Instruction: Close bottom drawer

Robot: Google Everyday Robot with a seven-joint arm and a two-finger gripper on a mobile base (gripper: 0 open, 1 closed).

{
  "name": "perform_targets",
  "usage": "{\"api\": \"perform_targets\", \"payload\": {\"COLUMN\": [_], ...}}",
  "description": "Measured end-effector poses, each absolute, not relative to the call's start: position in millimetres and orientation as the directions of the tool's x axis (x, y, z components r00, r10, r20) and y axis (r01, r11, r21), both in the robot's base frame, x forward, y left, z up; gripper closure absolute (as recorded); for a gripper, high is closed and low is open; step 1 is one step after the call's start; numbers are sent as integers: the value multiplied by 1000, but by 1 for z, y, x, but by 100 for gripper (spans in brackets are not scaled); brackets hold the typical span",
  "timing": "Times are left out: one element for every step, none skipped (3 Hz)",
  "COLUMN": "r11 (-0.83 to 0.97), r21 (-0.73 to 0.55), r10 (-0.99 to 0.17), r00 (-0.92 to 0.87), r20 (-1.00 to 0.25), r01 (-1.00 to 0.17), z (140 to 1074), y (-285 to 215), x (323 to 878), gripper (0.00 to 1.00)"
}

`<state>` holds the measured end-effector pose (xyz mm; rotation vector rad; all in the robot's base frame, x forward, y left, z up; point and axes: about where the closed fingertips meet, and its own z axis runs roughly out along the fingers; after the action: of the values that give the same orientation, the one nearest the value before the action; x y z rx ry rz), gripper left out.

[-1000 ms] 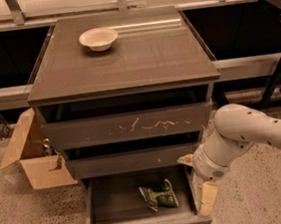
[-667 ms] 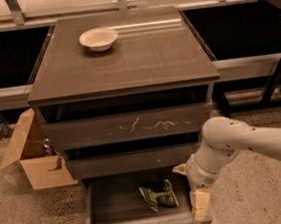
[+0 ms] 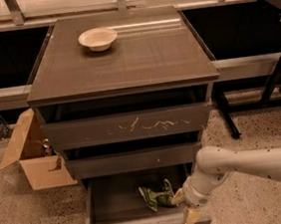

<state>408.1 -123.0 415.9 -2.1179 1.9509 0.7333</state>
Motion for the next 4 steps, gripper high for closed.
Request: {"api": "perform_targets", "payload": {"r11": [-148,-153,-153,-187], "r21": [214,235,235,277], "r10": [-864,-858,-858,-876], "r00": [21,11,11,32], "r20": [-504,-514,-513,-482], "r01": [-966,-960,-960,-943], "z": [364,352,352,313], "y": [-122,-118,-118,-110], "x": [406,398,398,392], "gripper": [63,94,100,100]}}
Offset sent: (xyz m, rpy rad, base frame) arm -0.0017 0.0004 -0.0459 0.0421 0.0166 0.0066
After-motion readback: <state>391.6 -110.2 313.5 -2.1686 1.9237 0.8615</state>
